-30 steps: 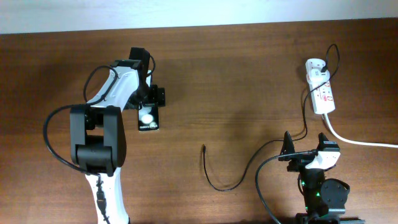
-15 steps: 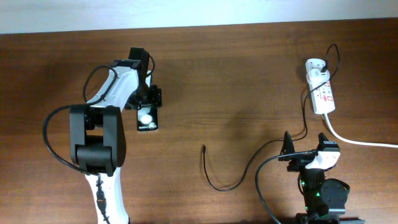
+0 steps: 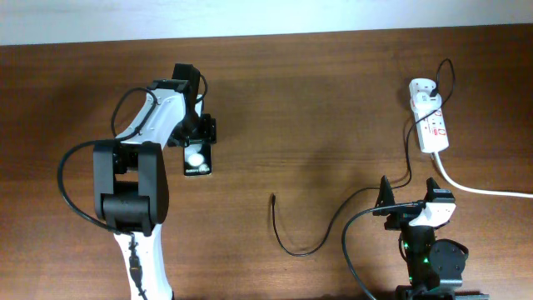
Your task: Plug charger to phone and switch on socket
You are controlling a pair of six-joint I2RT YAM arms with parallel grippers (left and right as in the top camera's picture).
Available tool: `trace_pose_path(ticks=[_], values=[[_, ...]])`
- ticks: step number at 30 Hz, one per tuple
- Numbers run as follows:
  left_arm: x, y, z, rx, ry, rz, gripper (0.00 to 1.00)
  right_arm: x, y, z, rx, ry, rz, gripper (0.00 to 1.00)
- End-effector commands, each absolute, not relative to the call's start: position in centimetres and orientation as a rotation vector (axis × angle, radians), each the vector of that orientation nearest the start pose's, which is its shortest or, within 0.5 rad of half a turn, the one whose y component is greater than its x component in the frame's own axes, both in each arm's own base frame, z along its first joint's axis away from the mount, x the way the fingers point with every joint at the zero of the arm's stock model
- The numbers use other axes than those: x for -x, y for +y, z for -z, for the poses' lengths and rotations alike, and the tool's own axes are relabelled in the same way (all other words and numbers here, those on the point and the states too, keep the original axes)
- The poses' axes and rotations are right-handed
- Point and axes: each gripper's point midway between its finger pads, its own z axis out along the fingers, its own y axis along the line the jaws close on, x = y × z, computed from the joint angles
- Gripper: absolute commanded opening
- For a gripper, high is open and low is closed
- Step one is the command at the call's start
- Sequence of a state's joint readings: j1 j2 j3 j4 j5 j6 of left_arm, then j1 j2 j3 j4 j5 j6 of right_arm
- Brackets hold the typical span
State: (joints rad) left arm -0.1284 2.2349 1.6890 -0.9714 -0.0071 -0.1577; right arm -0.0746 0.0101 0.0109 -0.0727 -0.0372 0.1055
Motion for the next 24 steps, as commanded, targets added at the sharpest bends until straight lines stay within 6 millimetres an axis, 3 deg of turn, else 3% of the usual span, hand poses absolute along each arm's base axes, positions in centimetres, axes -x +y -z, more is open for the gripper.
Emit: trace_pose_path(ticks=[1,7,15,24], values=[[-41.7,-6.0,2.9,0.045,3.178,0.052,0.00,-24.6,-1.1,-15.6,-0.122,1.643,-0.058,0.99],[-41.5,-6.0,2.8,0.046,3.188,0.051,0.00,-24.6,-1.1,-15.6,-0.122,1.643,-0.058,0.99],[-43.4,-6.2,-1.0,0.044,3.155,0.057,0.00,-24.6,-1.1,-15.6,-0.122,1.643,-0.058,0.99],[-43.0,-7.0,-1.2,0.045,3.173,0.124,0.00,-24.6,-1.1,-15.6,-0.122,1.643,-0.058,0.99]])
